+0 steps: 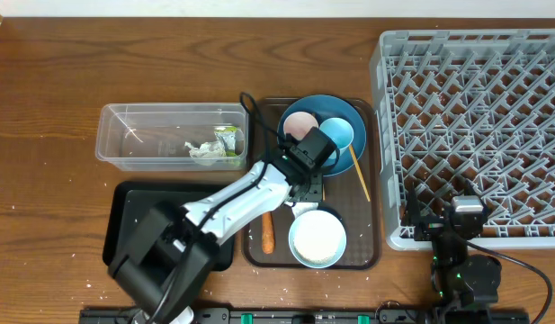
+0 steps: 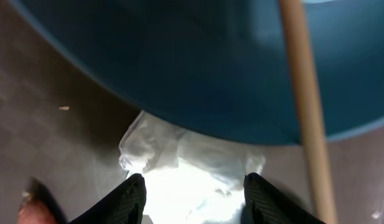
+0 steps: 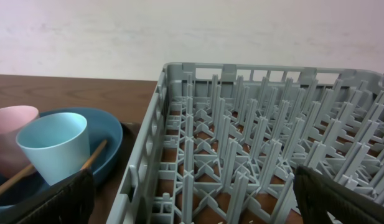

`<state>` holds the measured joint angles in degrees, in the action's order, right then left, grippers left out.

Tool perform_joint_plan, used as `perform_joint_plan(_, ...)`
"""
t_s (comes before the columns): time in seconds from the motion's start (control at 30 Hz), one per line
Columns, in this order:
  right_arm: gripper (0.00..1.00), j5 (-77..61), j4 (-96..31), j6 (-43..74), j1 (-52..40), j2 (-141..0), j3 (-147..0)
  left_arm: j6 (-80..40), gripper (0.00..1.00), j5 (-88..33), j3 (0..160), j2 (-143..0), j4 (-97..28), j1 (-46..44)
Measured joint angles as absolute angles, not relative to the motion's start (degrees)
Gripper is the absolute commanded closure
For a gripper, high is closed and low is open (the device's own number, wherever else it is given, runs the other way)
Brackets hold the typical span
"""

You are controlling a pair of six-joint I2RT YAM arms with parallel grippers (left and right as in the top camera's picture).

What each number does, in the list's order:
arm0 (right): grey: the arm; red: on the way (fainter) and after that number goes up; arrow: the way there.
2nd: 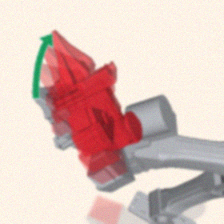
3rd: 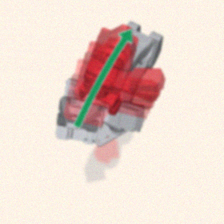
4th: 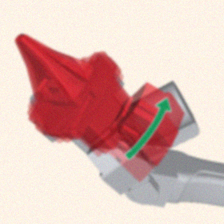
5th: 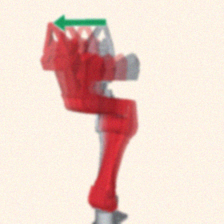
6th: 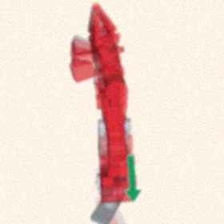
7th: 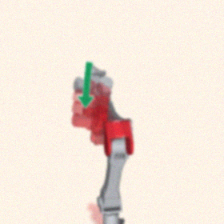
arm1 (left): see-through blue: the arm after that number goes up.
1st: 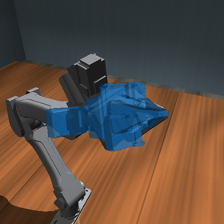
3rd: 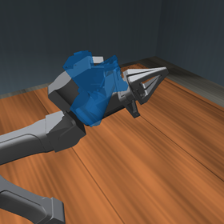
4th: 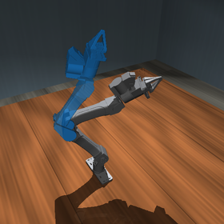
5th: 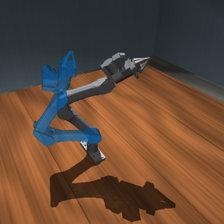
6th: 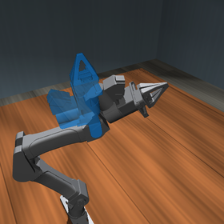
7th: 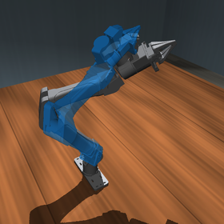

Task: Sort waste into correct bins and load items into the dishwasher rack
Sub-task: 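Reach left gripper to the white tissue on the tray and grasp, then carry white tissue with left gripper into the clear bin, release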

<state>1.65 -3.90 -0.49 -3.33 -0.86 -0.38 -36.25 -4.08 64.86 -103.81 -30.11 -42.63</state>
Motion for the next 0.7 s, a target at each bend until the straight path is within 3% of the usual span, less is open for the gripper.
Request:
perform_joint_plan(0.23,0.01,1.65,-3.90,-0.49,-3.33,-0.86,-0.38,-36.25,0.48,-4.10,64.84,-105.89,-28.80,-42.63)
perform_joint_plan(0.3,0.01,1.65,-3.90,-0.49,-3.33,-0.86,-0.38,-36.36,0.56,-4.08,64.84,-106.50,-28.69,-42.63)
perform_joint_plan(0.4,0.01,1.65,-3.90,-0.49,-3.33,-0.86,-0.38,-36.73,0.87,-3.84,64.84,-107.85,-28.47,-42.63)
perform_joint_plan(0.43,0.01,1.65,-3.90,-0.49,-3.33,-0.86,-0.38,-36.73,0.92,-3.60,64.84,-107.90,-28.51,-42.63)
perform_joint_plan(0.7,0.01,1.65,-3.90,-0.49,-3.33,-0.86,-0.38,-36.40,0.93,-3.03,64.79,-106.39,-29.36,-42.48)
